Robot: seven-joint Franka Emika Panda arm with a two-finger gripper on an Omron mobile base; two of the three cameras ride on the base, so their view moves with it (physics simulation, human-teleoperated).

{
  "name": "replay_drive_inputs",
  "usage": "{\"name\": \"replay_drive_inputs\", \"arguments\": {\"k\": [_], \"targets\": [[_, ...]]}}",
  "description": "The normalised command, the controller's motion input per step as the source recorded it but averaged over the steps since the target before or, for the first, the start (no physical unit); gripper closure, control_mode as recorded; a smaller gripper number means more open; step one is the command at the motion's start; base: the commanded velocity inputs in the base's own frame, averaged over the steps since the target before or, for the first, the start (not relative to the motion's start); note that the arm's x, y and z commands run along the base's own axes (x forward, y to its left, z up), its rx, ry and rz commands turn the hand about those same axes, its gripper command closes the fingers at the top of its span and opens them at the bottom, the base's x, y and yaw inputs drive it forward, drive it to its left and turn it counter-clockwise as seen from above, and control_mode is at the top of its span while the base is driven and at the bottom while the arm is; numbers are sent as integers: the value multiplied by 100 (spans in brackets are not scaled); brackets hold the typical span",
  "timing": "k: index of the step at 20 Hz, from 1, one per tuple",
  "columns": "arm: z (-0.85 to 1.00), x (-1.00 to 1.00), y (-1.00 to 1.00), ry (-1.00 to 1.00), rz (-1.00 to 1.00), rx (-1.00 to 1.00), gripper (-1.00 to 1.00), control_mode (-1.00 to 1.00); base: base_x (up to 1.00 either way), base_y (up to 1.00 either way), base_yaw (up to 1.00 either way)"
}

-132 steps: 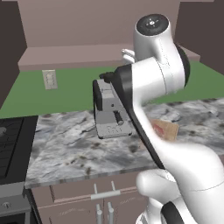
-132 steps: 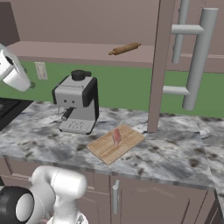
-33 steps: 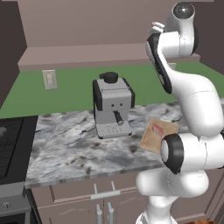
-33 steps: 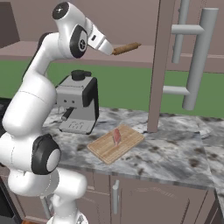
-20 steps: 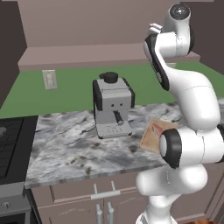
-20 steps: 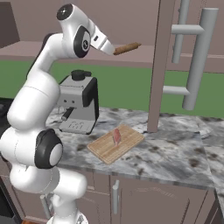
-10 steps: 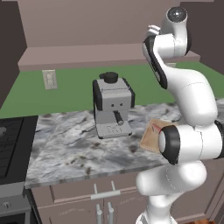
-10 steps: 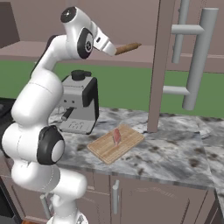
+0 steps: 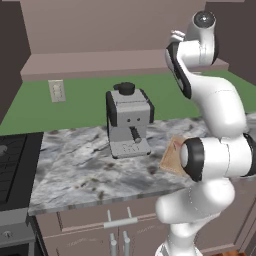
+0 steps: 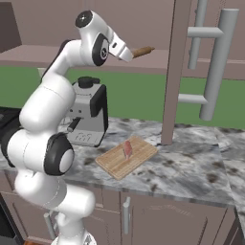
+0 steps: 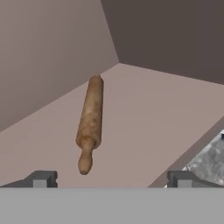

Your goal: Open the cabinet, retrieve the rolling pin, and place it next to the meat on the cutting board to prepare for tenderizing.

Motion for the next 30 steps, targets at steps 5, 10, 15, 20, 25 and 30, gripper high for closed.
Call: {"name": "replay_drive_inputs", "arguments": {"k": [5,10,15,20,25,30], "targets": [[-1,36,-4,0,1,0,-100,-100,0,0,0],[-1,41,0,0,2,0,-100,-100,0,0,0],[-5,27,0,1,1,0,-100,-100,0,0,0],[-3,16,0,3,0,0,-100,-100,0,0,0],[-3,5,0,5,0,0,-100,-100,0,0,0],[-4,1,0,4,0,0,-100,-100,0,0,0]]}}
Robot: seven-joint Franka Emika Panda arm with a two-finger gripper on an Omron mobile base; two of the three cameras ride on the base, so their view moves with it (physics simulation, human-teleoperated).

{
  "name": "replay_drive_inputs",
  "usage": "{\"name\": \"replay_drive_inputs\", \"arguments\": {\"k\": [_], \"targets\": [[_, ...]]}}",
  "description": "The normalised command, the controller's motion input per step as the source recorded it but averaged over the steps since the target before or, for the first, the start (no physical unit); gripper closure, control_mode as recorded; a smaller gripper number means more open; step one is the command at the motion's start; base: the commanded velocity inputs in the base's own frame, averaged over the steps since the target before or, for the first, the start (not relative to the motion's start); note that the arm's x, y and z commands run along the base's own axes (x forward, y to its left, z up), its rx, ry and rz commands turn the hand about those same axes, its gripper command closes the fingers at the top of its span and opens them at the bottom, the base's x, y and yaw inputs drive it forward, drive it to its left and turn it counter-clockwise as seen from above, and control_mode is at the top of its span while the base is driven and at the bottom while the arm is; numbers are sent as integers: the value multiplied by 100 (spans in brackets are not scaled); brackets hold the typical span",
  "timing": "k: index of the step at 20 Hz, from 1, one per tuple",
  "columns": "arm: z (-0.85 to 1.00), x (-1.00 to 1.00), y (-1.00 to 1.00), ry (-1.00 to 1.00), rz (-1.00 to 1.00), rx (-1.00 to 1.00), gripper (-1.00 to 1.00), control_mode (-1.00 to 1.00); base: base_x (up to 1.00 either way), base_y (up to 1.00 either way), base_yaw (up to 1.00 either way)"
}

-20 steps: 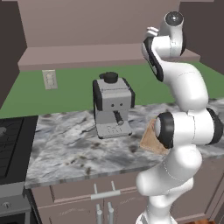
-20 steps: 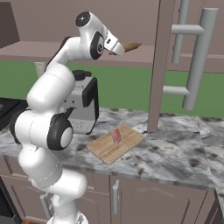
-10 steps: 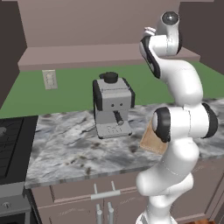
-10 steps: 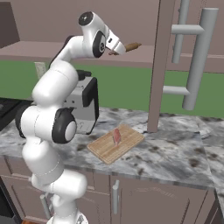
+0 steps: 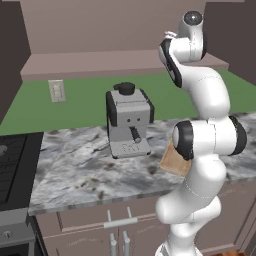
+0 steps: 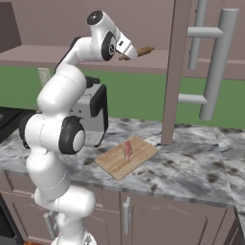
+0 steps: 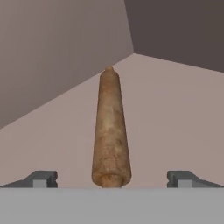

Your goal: Open the cabinet, retrieve the rolling pin, and place it next to the meat on the cutting board to prepare for tenderizing.

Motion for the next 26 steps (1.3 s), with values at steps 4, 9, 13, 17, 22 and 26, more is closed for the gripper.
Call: {"name": "replay_drive_inputs", "arguments": {"k": [4,9,13,17,22,26], "targets": [[-6,0,-2,2,0,0,-100,-100,0,0,0],[-8,0,-4,0,0,0,-100,-100,0,0,0],[-9,0,-4,0,0,0,-100,-100,0,0,0],[-10,2,-5,0,0,0,-100,-100,0,0,0],[-8,11,-5,0,0,0,-100,-100,0,0,0],[-6,18,-5,0,0,0,-100,-100,0,0,0]]}}
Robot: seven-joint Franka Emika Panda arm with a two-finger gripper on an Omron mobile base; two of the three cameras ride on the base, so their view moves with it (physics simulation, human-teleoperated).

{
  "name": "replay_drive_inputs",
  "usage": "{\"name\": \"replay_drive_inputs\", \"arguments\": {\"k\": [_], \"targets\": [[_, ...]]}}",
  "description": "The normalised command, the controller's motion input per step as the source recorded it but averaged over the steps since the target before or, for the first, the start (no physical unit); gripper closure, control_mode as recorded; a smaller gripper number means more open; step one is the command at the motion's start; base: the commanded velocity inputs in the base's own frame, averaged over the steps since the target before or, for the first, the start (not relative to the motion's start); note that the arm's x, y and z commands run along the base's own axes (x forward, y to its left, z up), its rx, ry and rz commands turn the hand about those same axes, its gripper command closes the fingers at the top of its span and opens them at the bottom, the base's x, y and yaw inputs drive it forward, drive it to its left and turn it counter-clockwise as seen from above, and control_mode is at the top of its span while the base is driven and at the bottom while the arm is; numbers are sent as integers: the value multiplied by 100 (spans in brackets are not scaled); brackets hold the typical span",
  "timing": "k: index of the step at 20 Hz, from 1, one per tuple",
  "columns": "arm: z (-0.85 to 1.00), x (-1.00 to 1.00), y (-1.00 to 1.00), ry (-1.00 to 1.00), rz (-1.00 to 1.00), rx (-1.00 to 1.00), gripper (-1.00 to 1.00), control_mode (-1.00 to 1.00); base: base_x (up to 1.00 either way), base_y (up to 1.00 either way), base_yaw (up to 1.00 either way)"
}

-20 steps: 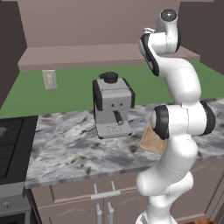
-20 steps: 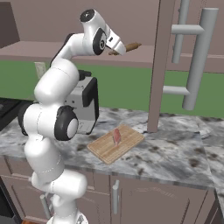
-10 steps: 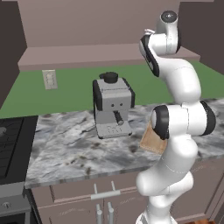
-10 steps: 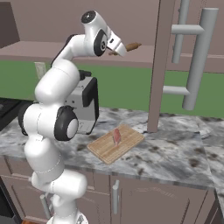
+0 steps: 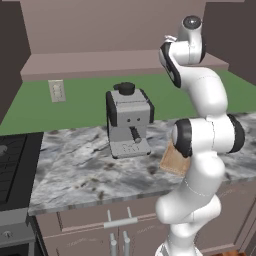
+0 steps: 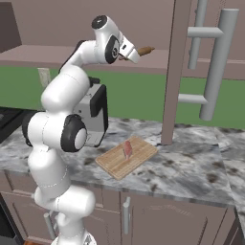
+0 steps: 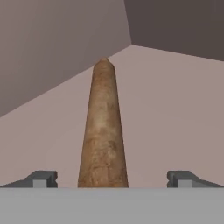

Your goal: Open the cabinet, retrieve the rolling pin, and place it next to the meat on the cutting board to prepare for tenderizing.

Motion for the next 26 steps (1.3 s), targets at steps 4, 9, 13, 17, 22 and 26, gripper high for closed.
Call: {"name": "replay_drive_inputs", "arguments": {"k": [4,9,13,17,22,26], "targets": [[-8,22,-4,0,0,0,-100,-100,0,0,0],[-7,24,-1,0,0,0,-100,-100,0,0,0],[-5,24,0,1,0,0,-100,-100,0,0,0],[-8,19,0,2,0,0,-100,-100,0,0,0],[-17,21,0,4,0,0,100,-100,0,0,0],[-25,15,1,5,2,0,100,-100,0,0,0]]}}
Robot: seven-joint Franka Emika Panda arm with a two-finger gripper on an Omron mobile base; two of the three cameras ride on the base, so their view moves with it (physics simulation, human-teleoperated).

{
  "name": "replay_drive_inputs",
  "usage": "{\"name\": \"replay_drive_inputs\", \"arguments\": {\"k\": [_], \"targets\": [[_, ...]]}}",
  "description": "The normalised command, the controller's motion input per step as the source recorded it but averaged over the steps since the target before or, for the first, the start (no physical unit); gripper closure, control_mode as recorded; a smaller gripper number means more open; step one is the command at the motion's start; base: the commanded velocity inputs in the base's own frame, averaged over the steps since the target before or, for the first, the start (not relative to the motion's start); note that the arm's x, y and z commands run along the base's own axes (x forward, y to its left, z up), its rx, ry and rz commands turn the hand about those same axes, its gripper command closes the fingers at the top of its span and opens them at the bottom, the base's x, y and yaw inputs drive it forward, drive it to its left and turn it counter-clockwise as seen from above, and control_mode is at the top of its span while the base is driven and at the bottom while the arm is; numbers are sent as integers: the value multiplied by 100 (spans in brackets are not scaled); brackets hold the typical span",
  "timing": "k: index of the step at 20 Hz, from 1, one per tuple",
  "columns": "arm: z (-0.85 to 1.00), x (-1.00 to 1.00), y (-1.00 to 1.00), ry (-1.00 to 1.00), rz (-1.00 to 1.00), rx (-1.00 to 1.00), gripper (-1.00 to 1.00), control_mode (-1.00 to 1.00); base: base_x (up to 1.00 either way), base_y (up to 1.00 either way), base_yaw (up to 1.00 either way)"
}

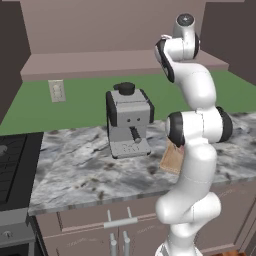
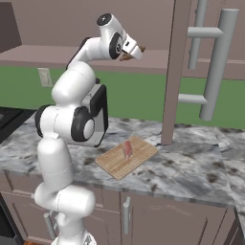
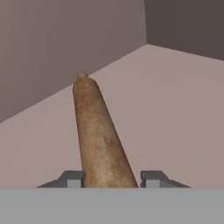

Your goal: Open the cabinet, retrieve the rolling pin, and place it next to the meat on the cutting board to prepare for tenderizing.

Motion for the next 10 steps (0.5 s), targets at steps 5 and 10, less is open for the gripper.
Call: {"name": "replay_drive_inputs", "arguments": {"k": [5,10], "targets": [[-24,0,2,1,3,0,100,-100,0,0,0],[-2,-38,11,-9,0,0,100,-100,0,0,0]]}}
